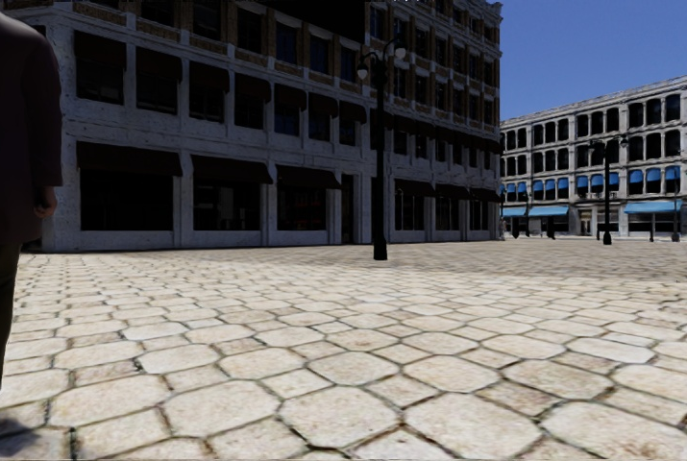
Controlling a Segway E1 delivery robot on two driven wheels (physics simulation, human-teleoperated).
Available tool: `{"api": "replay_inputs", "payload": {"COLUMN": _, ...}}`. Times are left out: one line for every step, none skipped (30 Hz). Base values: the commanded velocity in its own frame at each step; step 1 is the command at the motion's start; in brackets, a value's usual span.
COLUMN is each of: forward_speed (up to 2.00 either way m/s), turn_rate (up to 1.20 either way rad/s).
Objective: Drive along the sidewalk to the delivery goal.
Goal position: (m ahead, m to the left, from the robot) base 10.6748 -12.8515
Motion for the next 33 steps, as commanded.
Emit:
{"api": "replay_inputs", "payload": {"forward_speed": 1.22, "turn_rate": -0.93}}
{"api": "replay_inputs", "payload": {"forward_speed": 1.22, "turn_rate": -0.93}}
{"api": "replay_inputs", "payload": {"forward_speed": 1.22, "turn_rate": -0.93}}
{"api": "replay_inputs", "payload": {"forward_speed": 1.22, "turn_rate": -0.93}}
{"api": "replay_inputs", "payload": {"forward_speed": 1.22, "turn_rate": -0.93}}
{"api": "replay_inputs", "payload": {"forward_speed": 1.22, "turn_rate": -0.93}}
{"api": "replay_inputs", "payload": {"forward_speed": 1.22, "turn_rate": -0.93}}
{"api": "replay_inputs", "payload": {"forward_speed": 1.22, "turn_rate": -0.93}}
{"api": "replay_inputs", "payload": {"forward_speed": 1.22, "turn_rate": -0.93}}
{"api": "replay_inputs", "payload": {"forward_speed": 1.22, "turn_rate": -0.93}}
{"api": "replay_inputs", "payload": {"forward_speed": 1.22, "turn_rate": -0.93}}
{"api": "replay_inputs", "payload": {"forward_speed": 1.22, "turn_rate": -0.93}}
{"api": "replay_inputs", "payload": {"forward_speed": 1.22, "turn_rate": -0.93}}
{"api": "replay_inputs", "payload": {"forward_speed": 1.22, "turn_rate": -0.93}}
{"api": "replay_inputs", "payload": {"forward_speed": 1.22, "turn_rate": -0.93}}
{"api": "replay_inputs", "payload": {"forward_speed": 1.22, "turn_rate": -0.93}}
{"api": "replay_inputs", "payload": {"forward_speed": 1.22, "turn_rate": -0.93}}
{"api": "replay_inputs", "payload": {"forward_speed": 1.22, "turn_rate": -0.93}}
{"api": "replay_inputs", "payload": {"forward_speed": 1.22, "turn_rate": -0.93}}
{"api": "replay_inputs", "payload": {"forward_speed": 1.22, "turn_rate": -0.93}}
{"api": "replay_inputs", "payload": {"forward_speed": 1.22, "turn_rate": -0.93}}
{"api": "replay_inputs", "payload": {"forward_speed": 1.22, "turn_rate": -0.93}}
{"api": "replay_inputs", "payload": {"forward_speed": 1.22, "turn_rate": -0.92}}
{"api": "replay_inputs", "payload": {"forward_speed": 1.22, "turn_rate": -0.52}}
{"api": "replay_inputs", "payload": {"forward_speed": 1.22, "turn_rate": 0.0}}
{"api": "replay_inputs", "payload": {"forward_speed": 1.22, "turn_rate": 0.0}}
{"api": "replay_inputs", "payload": {"forward_speed": 1.22, "turn_rate": 0.0}}
{"api": "replay_inputs", "payload": {"forward_speed": 1.22, "turn_rate": 0.0}}
{"api": "replay_inputs", "payload": {"forward_speed": 1.22, "turn_rate": 0.0}}
{"api": "replay_inputs", "payload": {"forward_speed": 1.22, "turn_rate": 0.0}}
{"api": "replay_inputs", "payload": {"forward_speed": 1.22, "turn_rate": 0.0}}
{"api": "replay_inputs", "payload": {"forward_speed": 1.22, "turn_rate": 0.0}}
{"api": "replay_inputs", "payload": {"forward_speed": 1.22, "turn_rate": 0.0}}
